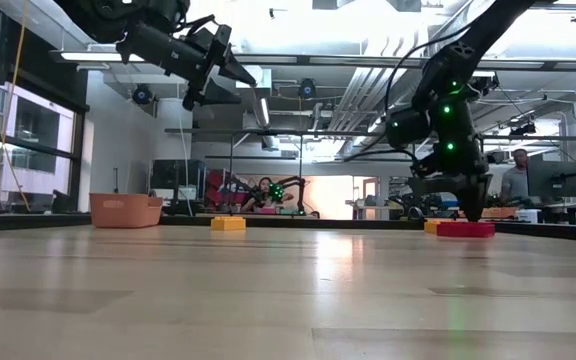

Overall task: Sort blocks
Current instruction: Put the red game piece into the bottom left blue bin

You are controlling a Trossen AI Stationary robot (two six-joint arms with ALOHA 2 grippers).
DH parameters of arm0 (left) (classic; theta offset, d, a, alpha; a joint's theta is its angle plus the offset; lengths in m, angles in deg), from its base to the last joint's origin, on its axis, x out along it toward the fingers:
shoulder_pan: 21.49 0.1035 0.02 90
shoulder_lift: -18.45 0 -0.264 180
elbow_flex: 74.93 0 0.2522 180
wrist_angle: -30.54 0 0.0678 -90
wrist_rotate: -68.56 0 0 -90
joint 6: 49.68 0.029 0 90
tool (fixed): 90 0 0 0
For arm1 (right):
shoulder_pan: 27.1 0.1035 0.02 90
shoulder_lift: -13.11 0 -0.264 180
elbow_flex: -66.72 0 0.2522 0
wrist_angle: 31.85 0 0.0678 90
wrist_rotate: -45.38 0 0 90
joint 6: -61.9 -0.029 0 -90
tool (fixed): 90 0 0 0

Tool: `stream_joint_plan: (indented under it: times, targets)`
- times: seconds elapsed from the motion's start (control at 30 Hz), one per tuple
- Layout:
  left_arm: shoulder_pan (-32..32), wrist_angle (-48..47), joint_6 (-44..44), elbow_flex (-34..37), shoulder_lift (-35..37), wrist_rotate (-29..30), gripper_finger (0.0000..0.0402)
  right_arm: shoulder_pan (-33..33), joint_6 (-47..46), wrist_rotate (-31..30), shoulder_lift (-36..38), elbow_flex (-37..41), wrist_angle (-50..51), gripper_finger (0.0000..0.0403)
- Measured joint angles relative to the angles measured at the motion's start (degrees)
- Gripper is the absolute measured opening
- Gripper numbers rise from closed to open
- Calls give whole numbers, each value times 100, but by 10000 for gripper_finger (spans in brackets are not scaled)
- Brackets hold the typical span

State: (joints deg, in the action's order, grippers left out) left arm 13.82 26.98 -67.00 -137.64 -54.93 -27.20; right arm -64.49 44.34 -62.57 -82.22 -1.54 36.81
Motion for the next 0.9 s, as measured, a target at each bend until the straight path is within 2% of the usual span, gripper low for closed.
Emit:
stream_joint_plan:
  times: [0.13,0.3,0.53,0.73,0.8,0.9]
  targets:
    - [0,-51,-2,0,0,0,268,277,354,221,0,0,268,0]
    - [0,-68,-2,0,0,0,268,675,660,862,2,-2,324,0]
    - [0,-66,-2,0,0,0,268,1343,1397,1997,14,-13,-464,0]
    - [0,-66,-2,0,0,-2,268,1771,2794,3008,-15,4,-1345,0]
    - [0,-66,-2,0,0,-2,268,1883,3170,3104,-25,-46,-1427,0]
    - [0,-64,-2,0,0,-4,268,1978,3235,3021,-32,-350,-1381,0]
